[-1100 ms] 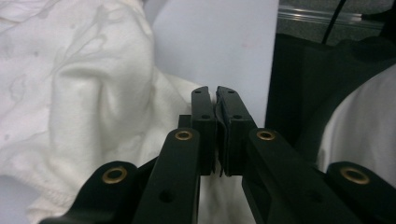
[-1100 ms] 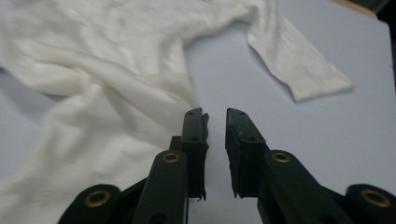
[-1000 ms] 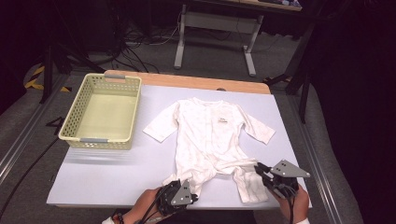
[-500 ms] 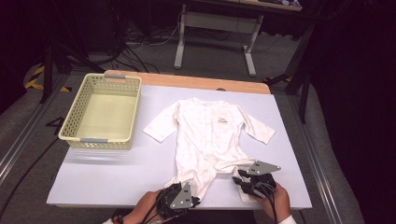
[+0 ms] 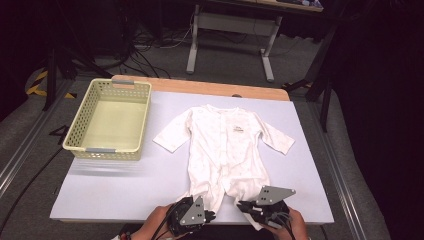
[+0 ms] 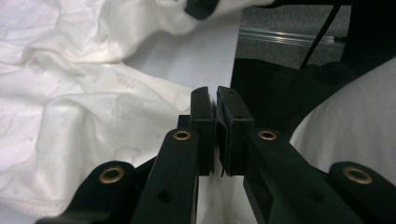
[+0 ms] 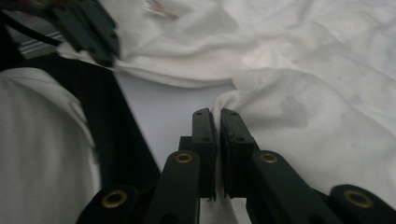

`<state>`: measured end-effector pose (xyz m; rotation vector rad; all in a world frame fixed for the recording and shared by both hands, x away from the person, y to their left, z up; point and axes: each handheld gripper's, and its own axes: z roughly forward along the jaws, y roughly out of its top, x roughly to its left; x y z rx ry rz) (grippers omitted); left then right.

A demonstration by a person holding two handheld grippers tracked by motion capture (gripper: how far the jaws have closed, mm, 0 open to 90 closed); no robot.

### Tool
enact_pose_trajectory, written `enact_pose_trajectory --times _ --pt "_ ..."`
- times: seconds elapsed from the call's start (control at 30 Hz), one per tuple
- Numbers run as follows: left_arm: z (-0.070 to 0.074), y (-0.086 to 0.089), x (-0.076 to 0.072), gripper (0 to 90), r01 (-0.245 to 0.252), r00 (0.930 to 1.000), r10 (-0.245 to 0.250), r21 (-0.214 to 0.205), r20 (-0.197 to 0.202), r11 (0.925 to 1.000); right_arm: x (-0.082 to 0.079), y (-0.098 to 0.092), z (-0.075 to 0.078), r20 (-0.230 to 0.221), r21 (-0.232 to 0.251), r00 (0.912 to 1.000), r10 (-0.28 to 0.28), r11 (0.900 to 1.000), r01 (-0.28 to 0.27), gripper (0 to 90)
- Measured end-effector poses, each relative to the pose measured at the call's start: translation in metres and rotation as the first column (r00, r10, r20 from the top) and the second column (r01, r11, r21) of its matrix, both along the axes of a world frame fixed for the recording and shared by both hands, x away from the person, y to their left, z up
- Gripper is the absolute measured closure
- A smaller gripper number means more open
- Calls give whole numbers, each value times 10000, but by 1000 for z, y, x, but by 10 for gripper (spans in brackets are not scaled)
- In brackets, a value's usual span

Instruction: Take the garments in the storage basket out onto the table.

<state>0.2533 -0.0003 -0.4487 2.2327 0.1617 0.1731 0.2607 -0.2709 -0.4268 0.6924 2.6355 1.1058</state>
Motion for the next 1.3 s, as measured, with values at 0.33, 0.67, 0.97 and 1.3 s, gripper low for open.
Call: enact_pose_trajectory --times 0.33,0.67,0.97,1.3 --pt "6 -3 -8 772 339 9994 -339 -212 -6 9992 -22 29 -1 23 44 9944 1059 9944 -1059 748" --pt "16 18 11 582 -1197 9906 1217 -344 629 9922 -12 -6 12 1716 81 9775 -1226 9924 1230 486" --pt "-3 33 39 461 -2655 9635 2627 597 512 9623 23 -42 -14 559 132 9513 -3031 9530 3028 423" --pt "-15 47 59 475 -2956 9521 3013 954 -523 9505 32 -32 -26 133 -145 9613 -2753 9612 2755 564"
